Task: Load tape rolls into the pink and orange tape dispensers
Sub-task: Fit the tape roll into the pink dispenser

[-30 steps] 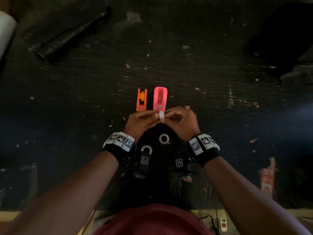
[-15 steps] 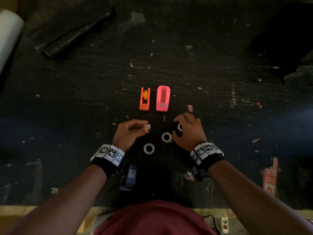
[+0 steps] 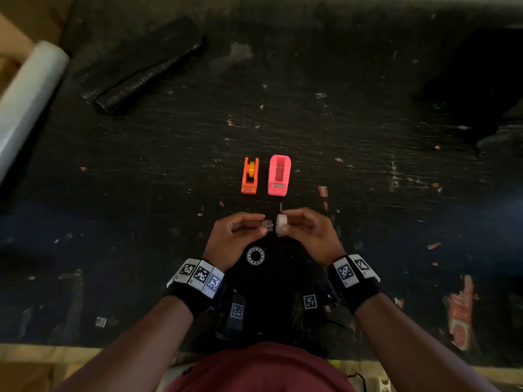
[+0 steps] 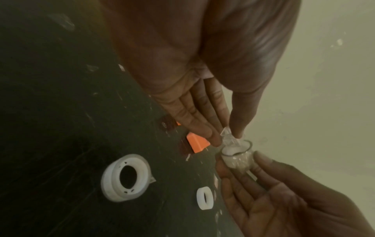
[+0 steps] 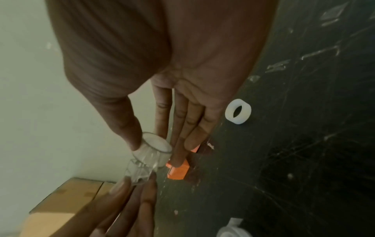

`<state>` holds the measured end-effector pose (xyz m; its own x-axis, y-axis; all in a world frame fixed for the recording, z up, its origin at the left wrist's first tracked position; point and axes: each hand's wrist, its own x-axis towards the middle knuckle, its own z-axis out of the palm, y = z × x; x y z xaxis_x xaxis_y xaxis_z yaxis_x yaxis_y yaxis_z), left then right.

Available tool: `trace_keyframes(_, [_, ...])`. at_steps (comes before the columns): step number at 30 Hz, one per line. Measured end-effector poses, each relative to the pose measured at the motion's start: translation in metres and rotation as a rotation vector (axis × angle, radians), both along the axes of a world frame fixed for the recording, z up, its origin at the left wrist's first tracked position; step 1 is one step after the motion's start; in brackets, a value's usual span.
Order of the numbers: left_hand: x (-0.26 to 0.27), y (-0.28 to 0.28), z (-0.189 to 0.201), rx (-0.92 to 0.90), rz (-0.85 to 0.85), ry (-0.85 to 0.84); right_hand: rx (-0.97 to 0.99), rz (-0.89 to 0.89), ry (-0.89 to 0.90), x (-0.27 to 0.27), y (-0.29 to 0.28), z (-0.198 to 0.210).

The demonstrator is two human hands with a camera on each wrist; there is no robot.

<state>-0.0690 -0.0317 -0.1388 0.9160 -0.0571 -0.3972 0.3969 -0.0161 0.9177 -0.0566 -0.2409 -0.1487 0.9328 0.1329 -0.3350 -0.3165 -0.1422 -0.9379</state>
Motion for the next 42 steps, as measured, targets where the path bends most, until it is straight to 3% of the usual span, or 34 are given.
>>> trace_keyframes(4, [0.001, -0.009, 0.004, 0.036, -0.064, -0.070, 0.126, 0.034, -0.004, -0.005, -0.002, 0.009])
trace_keyframes(13, [0.001, -0.008, 0.014, 0.146, -0.110, -0.141, 0.099, -0.002, -0.029, -0.012, 0.003, 0.008])
trace_keyframes(18, [0.004, -0.009, 0.022, 0.141, -0.164, -0.155, 0.195, -0.100, 0.088, -0.011, 0.008, 0.010])
trace_keyframes(26, [0.010, -0.014, 0.025, 0.330, -0.211, -0.323, 0.038, -0.147, 0.010, -0.003, 0.011, 0.009])
trace_keyframes(31, [0.024, -0.011, 0.019, 0.185, -0.207, -0.139, 0.087, -0.182, 0.035, 0.005, 0.008, 0.012])
trace_keyframes(39, [0.038, -0.012, 0.007, 0.047, -0.186, -0.034, 0.000, -0.171, 0.020, 0.015, 0.007, 0.012])
trace_keyframes(42, [0.050, -0.012, 0.000, 0.191, -0.209, -0.089, -0.149, -0.186, -0.051, 0.026, 0.007, 0.012])
